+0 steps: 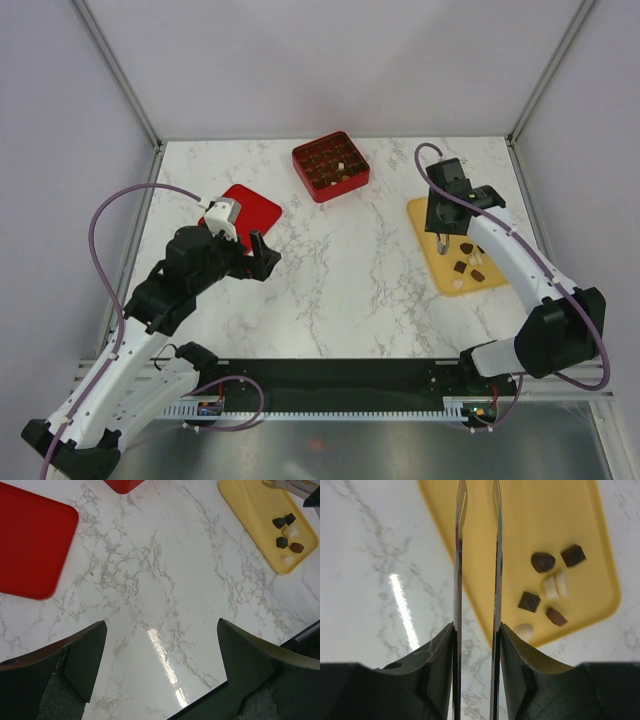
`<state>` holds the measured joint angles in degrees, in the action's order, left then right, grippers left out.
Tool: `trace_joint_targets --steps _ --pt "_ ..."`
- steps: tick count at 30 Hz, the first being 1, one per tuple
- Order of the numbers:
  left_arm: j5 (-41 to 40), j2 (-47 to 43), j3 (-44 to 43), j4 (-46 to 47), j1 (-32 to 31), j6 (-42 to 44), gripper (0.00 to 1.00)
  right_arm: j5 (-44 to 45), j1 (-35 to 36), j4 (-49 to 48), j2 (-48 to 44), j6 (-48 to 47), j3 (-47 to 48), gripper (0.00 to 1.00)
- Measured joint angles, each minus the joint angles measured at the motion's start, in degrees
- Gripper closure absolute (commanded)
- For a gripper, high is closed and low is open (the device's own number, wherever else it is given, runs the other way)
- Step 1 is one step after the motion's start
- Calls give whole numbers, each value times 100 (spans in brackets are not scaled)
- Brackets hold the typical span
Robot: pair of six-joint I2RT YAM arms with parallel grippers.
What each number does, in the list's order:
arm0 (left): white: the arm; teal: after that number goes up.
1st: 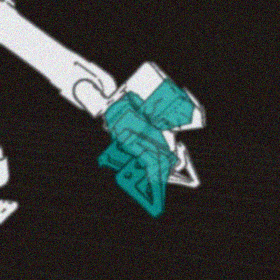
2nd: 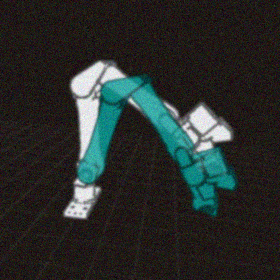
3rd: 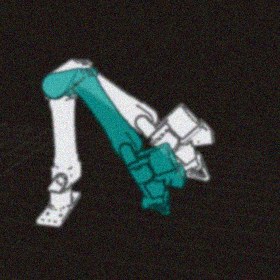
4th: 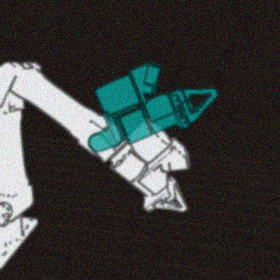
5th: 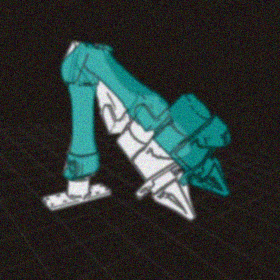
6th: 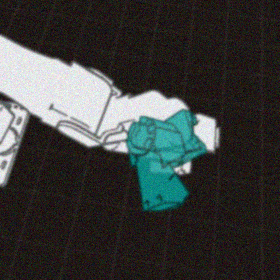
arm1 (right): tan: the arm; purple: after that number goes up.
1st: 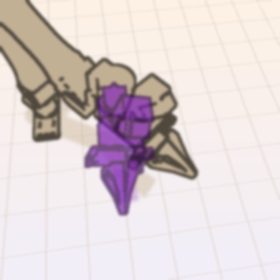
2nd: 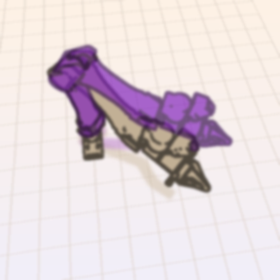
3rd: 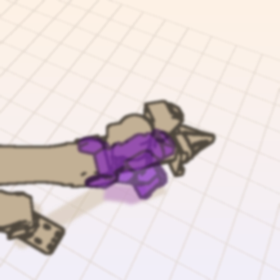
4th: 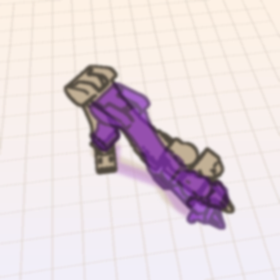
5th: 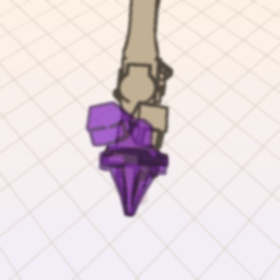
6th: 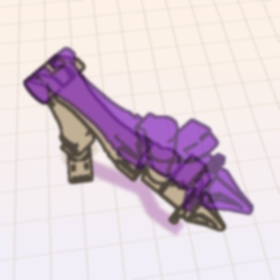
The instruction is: Pack the chocolate
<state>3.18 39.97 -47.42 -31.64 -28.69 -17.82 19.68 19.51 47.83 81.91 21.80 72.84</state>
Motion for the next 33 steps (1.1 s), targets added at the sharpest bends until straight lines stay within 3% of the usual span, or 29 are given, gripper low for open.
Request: trace_joint_targets --steps 13,33 --pt "42 0 0 0 0 0 0 -22 -964 662 -960 142 -1108 49" --pt "46 37 0 0 0 0 0 -507 -1462 402 -1073 149 -1810 47"
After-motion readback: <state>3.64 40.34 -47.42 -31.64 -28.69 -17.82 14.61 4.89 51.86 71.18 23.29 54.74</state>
